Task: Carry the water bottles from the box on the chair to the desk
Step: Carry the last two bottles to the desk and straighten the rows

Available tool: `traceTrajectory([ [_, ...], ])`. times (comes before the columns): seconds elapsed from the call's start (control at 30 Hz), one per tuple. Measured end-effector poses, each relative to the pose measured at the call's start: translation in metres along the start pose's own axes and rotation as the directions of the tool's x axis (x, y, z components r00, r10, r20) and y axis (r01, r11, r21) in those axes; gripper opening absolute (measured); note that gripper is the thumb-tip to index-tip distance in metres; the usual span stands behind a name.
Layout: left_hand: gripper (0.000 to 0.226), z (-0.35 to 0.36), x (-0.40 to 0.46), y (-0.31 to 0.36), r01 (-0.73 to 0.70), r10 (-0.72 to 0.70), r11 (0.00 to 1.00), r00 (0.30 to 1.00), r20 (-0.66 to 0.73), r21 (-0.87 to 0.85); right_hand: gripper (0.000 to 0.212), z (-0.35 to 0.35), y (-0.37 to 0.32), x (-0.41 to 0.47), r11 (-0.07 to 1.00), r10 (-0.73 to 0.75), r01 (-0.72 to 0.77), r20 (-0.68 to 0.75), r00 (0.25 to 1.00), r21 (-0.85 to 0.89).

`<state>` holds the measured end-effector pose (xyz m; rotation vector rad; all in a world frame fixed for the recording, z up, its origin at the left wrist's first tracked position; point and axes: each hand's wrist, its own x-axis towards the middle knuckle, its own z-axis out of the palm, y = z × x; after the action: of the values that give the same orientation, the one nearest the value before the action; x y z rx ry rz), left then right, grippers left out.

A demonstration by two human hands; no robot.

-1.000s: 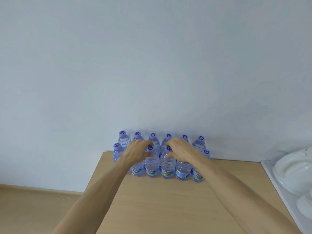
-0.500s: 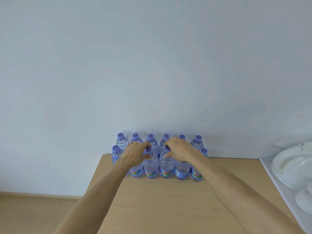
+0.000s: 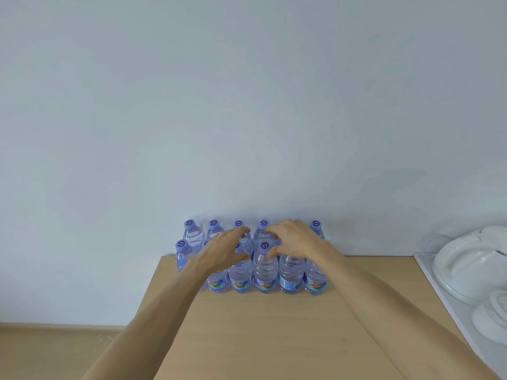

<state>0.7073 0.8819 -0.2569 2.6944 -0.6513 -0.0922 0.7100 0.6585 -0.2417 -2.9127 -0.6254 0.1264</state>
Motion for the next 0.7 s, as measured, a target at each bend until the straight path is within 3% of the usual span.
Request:
traceTrajectory([
  [0.13,0.048,0.007,0.019,0.03,-0.128,0.128,0.99,0.992,0.001,-0.057,0.043,-0.011,0.037,-0.021,0.996,0.086,-0.085,-0.038,0.996,0.014],
  [0.27,0.045,0.024,0.034,0.059,-0.192,0.194,0.981,0.979,0.061,-0.036,0.046,-0.011,0.065,-0.047,0.98,0.176,-0.176,0.008,0.984,0.09],
  [0.47,0.041,0.043,0.047,0.084,-0.233,0.225,0.964,0.972,0.071,0.131,0.043,-0.004,0.082,-0.069,0.95,0.259,-0.271,0.093,0.961,0.152],
  [0.7,0.034,0.039,0.053,0.092,-0.202,0.179,0.951,0.977,0.115,0.235,0.028,0.003,0.082,-0.064,0.959,0.239,-0.247,0.073,0.968,0.136],
])
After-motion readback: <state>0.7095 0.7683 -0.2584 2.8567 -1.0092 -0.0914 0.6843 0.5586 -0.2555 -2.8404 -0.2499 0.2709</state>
